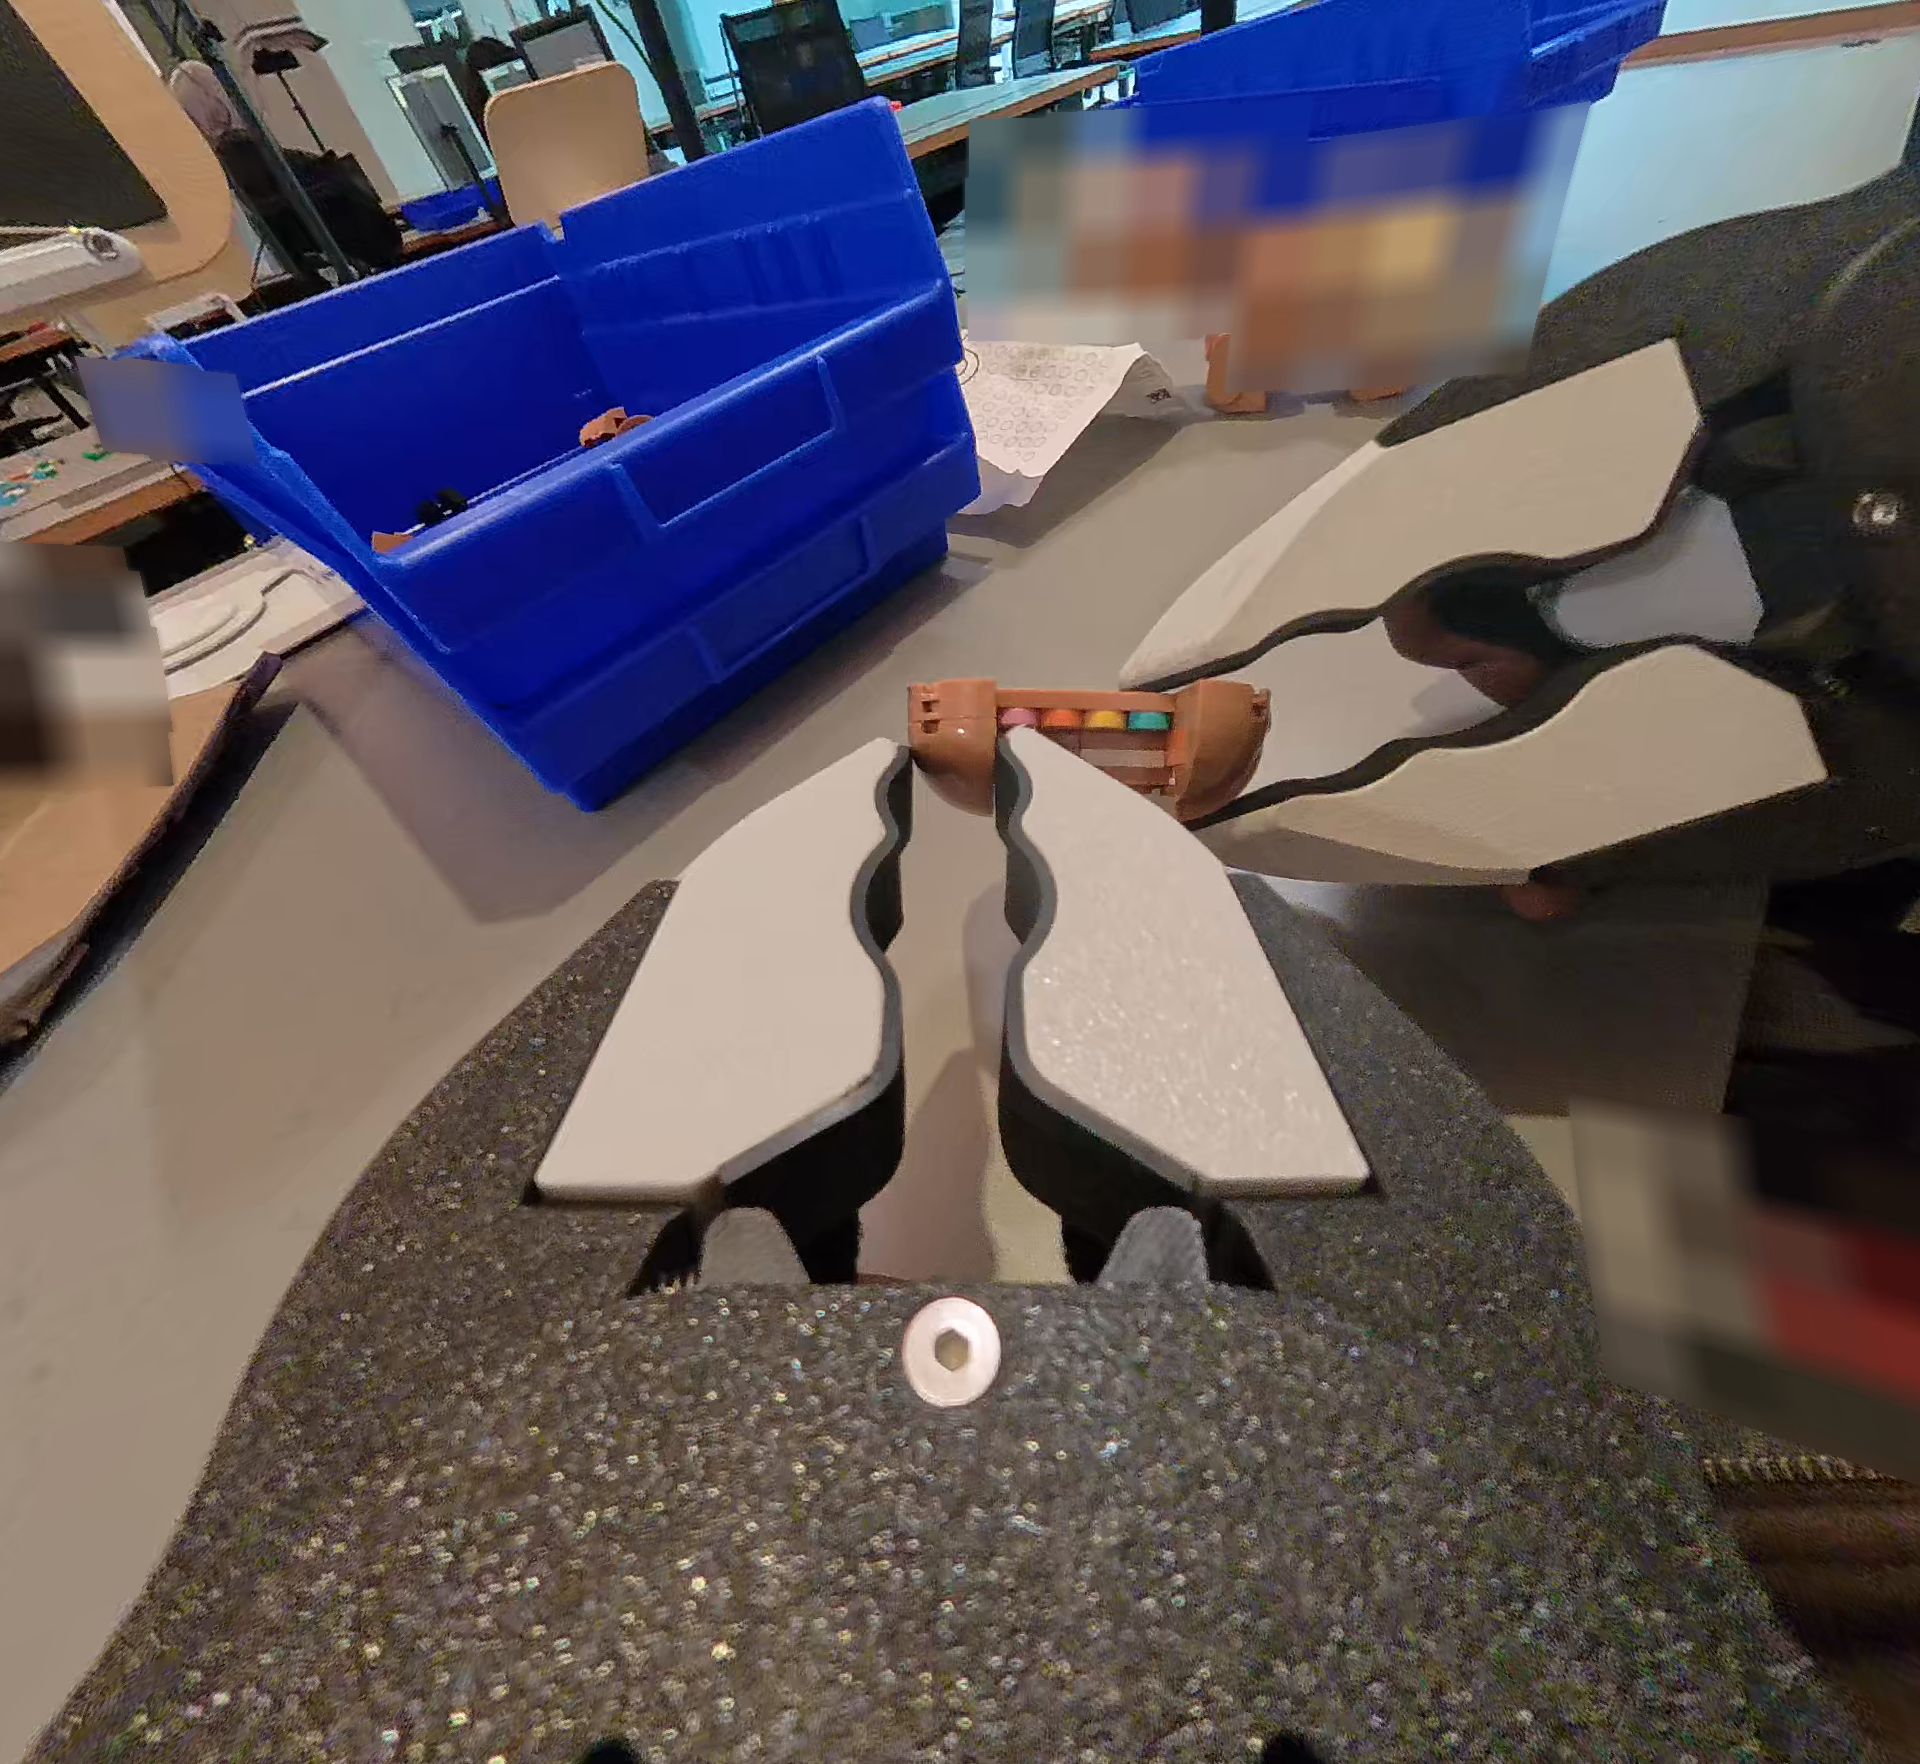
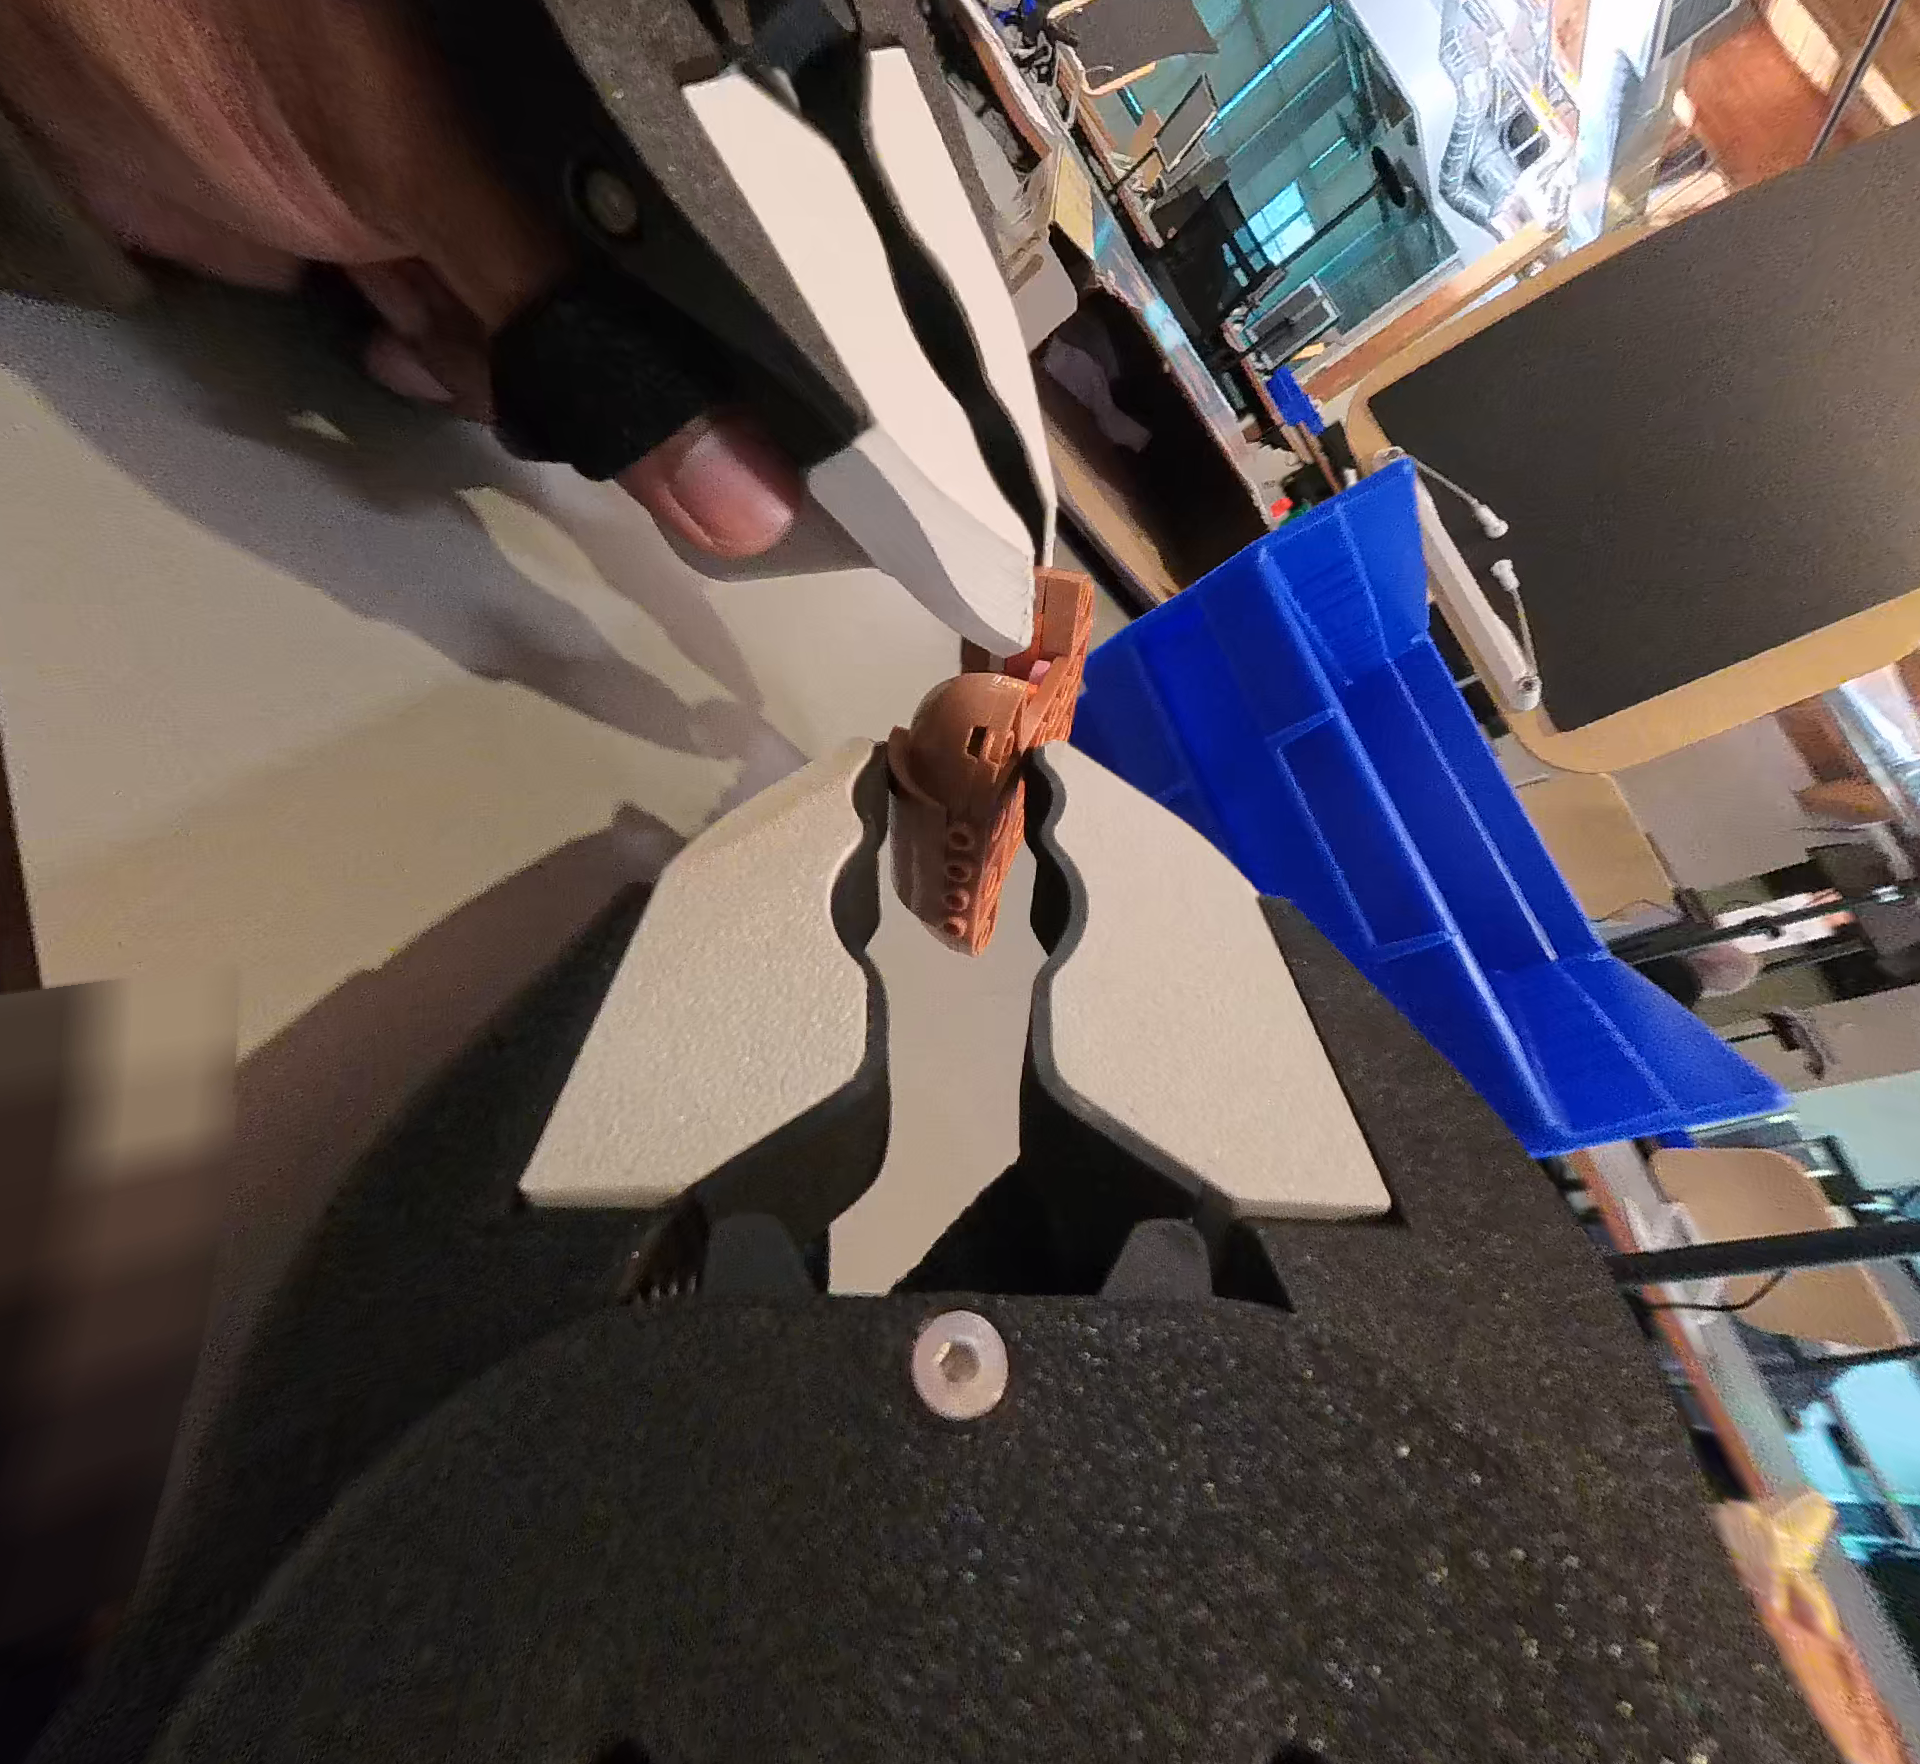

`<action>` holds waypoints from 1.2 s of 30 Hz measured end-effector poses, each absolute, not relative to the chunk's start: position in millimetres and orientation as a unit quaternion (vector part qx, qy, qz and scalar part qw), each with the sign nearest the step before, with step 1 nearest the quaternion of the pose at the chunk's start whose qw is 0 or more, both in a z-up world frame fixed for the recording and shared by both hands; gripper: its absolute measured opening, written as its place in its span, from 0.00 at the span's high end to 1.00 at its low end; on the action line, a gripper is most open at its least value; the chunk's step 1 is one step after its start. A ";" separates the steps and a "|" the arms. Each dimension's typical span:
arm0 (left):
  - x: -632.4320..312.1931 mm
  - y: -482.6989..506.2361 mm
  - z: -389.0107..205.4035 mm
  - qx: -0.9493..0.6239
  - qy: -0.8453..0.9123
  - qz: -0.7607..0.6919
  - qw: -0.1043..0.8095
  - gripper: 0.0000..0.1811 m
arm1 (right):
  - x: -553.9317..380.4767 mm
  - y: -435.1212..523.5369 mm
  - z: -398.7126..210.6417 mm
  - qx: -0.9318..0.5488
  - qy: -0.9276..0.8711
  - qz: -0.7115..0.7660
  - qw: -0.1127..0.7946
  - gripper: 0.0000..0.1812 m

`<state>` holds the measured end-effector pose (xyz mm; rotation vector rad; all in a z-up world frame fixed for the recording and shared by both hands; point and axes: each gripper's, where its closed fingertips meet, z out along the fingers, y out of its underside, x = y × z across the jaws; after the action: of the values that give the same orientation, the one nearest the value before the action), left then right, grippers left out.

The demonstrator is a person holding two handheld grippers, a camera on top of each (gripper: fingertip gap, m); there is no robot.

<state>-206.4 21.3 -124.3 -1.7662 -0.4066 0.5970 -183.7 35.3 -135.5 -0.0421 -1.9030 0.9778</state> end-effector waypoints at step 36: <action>-149.9 32.8 -78.3 -0.641 -0.066 -0.092 0.759 0.85 | -146.8 41.3 -72.5 -0.138 -0.626 0.766 -0.045 0.87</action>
<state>-149.9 32.8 -78.3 -1.3952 -0.1433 -0.2002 -146.8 41.3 -72.5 -0.4448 -2.0251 2.4778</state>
